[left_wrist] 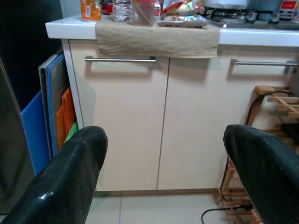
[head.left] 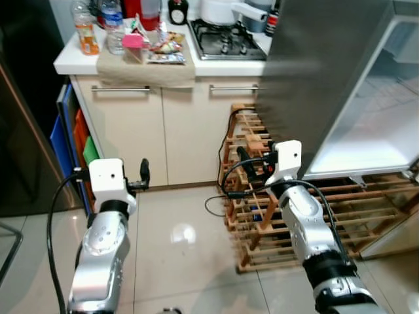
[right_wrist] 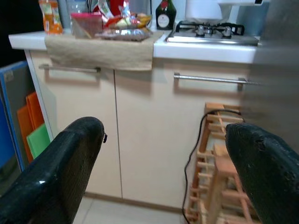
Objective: Restocking fridge
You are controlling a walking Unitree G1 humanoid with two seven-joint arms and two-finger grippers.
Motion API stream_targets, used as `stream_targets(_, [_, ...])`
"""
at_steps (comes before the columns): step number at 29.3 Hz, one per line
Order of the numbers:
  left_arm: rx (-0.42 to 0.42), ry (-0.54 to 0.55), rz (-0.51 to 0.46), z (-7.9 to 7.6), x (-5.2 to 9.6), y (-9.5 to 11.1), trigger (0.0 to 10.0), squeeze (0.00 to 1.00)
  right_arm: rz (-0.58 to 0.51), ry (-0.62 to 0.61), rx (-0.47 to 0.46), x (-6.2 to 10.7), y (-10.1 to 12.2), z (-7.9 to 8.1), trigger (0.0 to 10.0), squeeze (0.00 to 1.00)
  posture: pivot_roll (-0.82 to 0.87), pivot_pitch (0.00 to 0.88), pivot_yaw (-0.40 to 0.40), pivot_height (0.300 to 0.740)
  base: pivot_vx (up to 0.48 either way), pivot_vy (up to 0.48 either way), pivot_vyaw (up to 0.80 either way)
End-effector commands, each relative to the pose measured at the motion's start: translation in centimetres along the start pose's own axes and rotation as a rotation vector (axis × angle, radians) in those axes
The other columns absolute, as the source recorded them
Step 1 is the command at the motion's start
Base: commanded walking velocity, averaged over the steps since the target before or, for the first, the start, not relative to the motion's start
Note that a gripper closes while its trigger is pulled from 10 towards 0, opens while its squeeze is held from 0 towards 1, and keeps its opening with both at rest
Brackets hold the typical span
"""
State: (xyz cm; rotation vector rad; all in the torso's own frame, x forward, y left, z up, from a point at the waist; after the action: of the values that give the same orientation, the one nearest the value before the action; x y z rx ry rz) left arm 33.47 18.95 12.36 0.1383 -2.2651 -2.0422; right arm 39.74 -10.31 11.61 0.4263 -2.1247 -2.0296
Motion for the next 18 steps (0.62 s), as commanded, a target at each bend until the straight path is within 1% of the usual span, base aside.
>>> stream_targets(1, [-0.022, 0.003, -0.004, 0.1, -0.3, 0.3, 10.0, 0.00, -0.040, -0.012, -0.017, -0.4, 1.0, -0.1, 10.0, 0.00, 0.00, 0.000, -0.011, 0.740, 0.480, 0.000, 0.45])
stream_targets(2, [-0.002, 0.029, 0.006, 0.7, -0.5, 0.1, 10.0, 0.00, -0.045, -0.016, -0.017, -0.5, 1.0, 0.0, 10.0, 0.00, 0.01, 0.000, -0.007, 0.740, 0.480, 0.000, 0.45])
stream_targets(3, [-0.002, 0.029, 0.006, 0.7, -0.5, 0.1, 10.0, 0.00, -0.045, -0.016, -0.017, -0.5, 1.0, 0.0, 10.0, 0.00, 0.01, 0.000, -0.007, 0.740, 0.480, 0.000, 0.45])
stream_targets(4, [-0.015, 0.059, -0.011, 1.5, -0.9, 0.8, 10.0, 0.00, -0.055, -0.109, -0.052, -0.5, 1.3, -1.3, 10.0, 0.00, 0.01, 0.000, -0.014, 0.740, 0.480, 0.000, 0.43])
stream_targets(5, [-0.015, 0.059, -0.011, 1.5, -0.9, 0.8, 10.0, 0.00, -0.055, -0.109, -0.052, -0.5, 1.3, -1.3, 10.0, 0.00, 0.01, 0.000, -0.014, 0.740, 0.480, 0.000, 0.43])
stream_targets(7, [-0.034, 0.102, -0.037, 2.3, -1.0, 1.5, 10.0, 0.00, -0.038, -0.179, -0.101, -0.6, 1.0, -2.5, 10.0, 0.00, 0.00, 0.000, -0.016, 0.740, 0.480, 0.000, 0.42])
stream_targets(8, [-0.034, 0.102, -0.037, 2.3, -1.0, 1.5, 10.0, 0.00, -0.038, -0.179, -0.101, -0.6, 1.0, -2.5, 10.0, 0.00, 0.00, 0.000, -0.016, 0.740, 0.480, 0.000, 0.42])
stream_targets(10, [-0.039, 0.135, -0.042, 2.7, -1.0, 1.6, 10.0, 0.00, -0.019, -0.170, -0.106, -0.8, 0.7, -2.5, 10.0, 0.00, 0.00, 0.000, -0.022, 0.740, 0.480, 0.000, 0.42])
stream_targets(11, [-0.039, 0.145, -0.042, 2.7, -1.0, 1.6, 10.0, 0.00, -0.012, -0.162, -0.101, -0.8, 0.6, -2.4, 10.0, 0.00, 0.00, 0.000, -0.024, 0.740, 0.480, 0.000, 0.00])
stream_targets(14, [-0.052, 0.129, -0.035, 2.2, -1.2, 1.6, 10.0, 0.00, 0.013, -0.096, -0.060, -1.1, 0.2, -1.3, 10.0, 0.00, 0.00, 0.000, -0.024, 0.740, 0.480, 0.000, 0.00])
stream_targets(15, [-0.045, 0.117, -0.036, 2.0, -1.4, 1.7, 10.0, 0.00, 0.015, -0.088, -0.036, -1.1, 0.3, -1.1, 10.0, 0.00, 0.00, 0.000, -0.023, 0.740, 0.480, 0.000, 0.41])
stream_targets(16, [-0.051, 0.088, -0.039, 1.6, -1.6, 1.9, 10.0, 0.00, 0.016, -0.084, -0.031, -1.2, 0.3, -1.0, 10.0, 0.00, 0.00, 0.000, -0.025, 0.740, 0.480, 0.000, 0.00])
stream_targets(17, [-0.068, 0.044, -0.047, 0.8, -2.1, 2.3, 10.0, 0.00, 0.026, -0.090, -0.015, -1.1, 0.2, -1.1, 10.0, 0.00, -0.01, 0.000, -0.025, 0.740, 0.394, 0.000, 0.00])
stream_targets(18, [-0.073, 0.033, -0.062, 0.5, -2.3, 2.6, 10.0, 0.00, 0.031, -0.097, -0.023, -1.0, 0.0, -1.2, 10.0, 0.00, -0.01, 0.000, -0.024, 0.740, 0.000, 0.000, 0.00])
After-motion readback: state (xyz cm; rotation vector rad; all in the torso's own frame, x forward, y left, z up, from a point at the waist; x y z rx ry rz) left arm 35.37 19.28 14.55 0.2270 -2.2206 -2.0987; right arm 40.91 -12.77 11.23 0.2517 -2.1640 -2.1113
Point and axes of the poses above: a point about 5 cm out from each wrist's last joint towards the gripper, its own x axis pointing back from the gripper into the wrist, its own y axis along the axis of the wrist's last joint, z = x × y, the point moved 6 cm from there along -x, pointing out of the wrist towards the gripper, and after that the axes turned 7 degrees about x, right-handed, at the moved point
